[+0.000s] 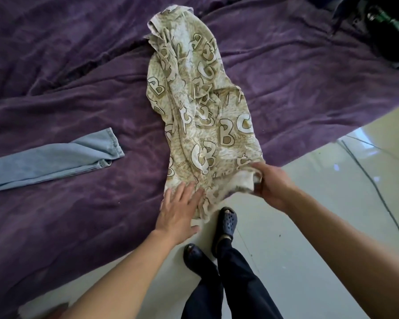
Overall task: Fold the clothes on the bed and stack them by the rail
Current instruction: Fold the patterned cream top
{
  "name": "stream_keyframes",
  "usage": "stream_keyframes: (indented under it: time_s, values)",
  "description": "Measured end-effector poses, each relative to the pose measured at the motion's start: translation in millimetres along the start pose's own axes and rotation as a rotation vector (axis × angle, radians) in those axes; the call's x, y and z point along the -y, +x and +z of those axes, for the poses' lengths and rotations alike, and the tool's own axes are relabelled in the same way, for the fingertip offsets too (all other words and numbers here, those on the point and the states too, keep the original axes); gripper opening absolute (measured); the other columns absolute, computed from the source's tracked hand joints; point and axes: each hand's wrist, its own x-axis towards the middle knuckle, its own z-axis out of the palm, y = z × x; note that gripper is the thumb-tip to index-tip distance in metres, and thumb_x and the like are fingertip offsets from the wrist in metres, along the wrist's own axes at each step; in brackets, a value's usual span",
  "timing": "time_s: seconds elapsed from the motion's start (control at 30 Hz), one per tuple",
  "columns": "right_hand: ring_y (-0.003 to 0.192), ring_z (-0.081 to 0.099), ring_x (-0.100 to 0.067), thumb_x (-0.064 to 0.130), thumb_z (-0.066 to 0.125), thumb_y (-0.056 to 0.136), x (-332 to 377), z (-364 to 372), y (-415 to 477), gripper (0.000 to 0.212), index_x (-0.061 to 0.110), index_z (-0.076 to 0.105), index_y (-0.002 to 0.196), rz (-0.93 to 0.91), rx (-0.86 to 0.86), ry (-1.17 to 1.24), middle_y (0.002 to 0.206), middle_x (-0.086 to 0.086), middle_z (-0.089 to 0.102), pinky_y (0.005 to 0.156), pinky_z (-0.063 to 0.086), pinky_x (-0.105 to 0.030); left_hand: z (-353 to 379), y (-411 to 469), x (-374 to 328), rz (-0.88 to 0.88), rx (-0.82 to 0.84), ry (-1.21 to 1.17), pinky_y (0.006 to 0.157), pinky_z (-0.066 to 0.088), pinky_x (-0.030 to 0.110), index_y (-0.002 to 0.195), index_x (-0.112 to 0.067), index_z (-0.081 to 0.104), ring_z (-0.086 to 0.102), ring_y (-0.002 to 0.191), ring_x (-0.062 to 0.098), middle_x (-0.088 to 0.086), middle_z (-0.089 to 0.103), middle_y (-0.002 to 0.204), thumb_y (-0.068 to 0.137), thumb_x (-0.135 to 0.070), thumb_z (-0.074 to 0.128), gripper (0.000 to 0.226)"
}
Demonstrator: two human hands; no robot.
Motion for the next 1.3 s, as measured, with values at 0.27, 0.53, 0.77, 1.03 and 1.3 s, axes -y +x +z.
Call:
stream_keyframes:
  time_s: [0.27,0.53,0.77,1.03,1.3]
  values:
    - [0.046,0.064,-0.004,0.015,0.039,0.099,122.5,28.4,44.5,0.030,0.014,0.053,0.073,0.076,0.027,0.209,0.047,0.004,0.059,0.052,0.053,-0.020,-106.1,74.0,45.6,-0.202,-0.069,-0.561,0.083,0.050,0.036,0.108,-0.007,0.065,0.063,0.101,0.033,0.017,0.068,0.105,0.084,-0.024,0.065,0.029]
    - [0.090,0.066,-0.023,0.020,0.052,0.095,130.9,29.2,86.2,0.037,0.012,0.049,0.131,-0.315,-0.236,-0.296,0.111,-0.006,0.063,0.068,0.050,-0.030,-206.4,172.6,99.9,-0.377,-0.467,-0.264,0.086,0.042,0.042,0.126,-0.020,0.053,0.051,0.111,0.034,0.010,0.055,0.122,0.087,-0.013,0.058,0.040]
    - [0.147,-0.013,-0.027,0.060,0.067,0.068,75.2,19.6,114.3,0.115,0.025,-0.004,0.152,-0.966,0.076,-1.851,0.160,-0.009,-0.010,0.117,0.013,-0.054,-93.2,134.5,64.6,0.041,-0.230,0.125,0.116,0.009,0.055,0.151,-0.030,0.011,-0.010,0.146,0.034,0.013,-0.005,0.160,0.074,-0.065,0.060,0.098]
    - [0.148,-0.009,-0.019,0.024,0.028,0.091,69.0,10.8,164.0,0.069,0.024,-0.003,0.153,-0.837,0.097,-1.946,0.161,-0.001,-0.007,0.118,0.003,-0.050,-67.1,158.5,80.5,-0.140,-0.067,-0.062,0.118,0.010,0.047,0.151,-0.038,0.003,-0.005,0.148,0.021,-0.003,-0.001,0.161,0.083,-0.007,0.051,0.089]
    - [0.128,0.046,-0.021,0.016,0.039,0.092,110.7,-3.8,76.5,0.052,0.034,0.042,0.141,-0.459,0.617,-1.815,0.140,0.001,0.049,0.101,0.035,-0.032,-140.2,90.2,55.2,-0.116,0.449,-0.459,0.114,0.023,0.031,0.141,-0.036,0.040,0.022,0.143,0.014,-0.007,0.026,0.155,0.087,0.000,0.038,0.066]
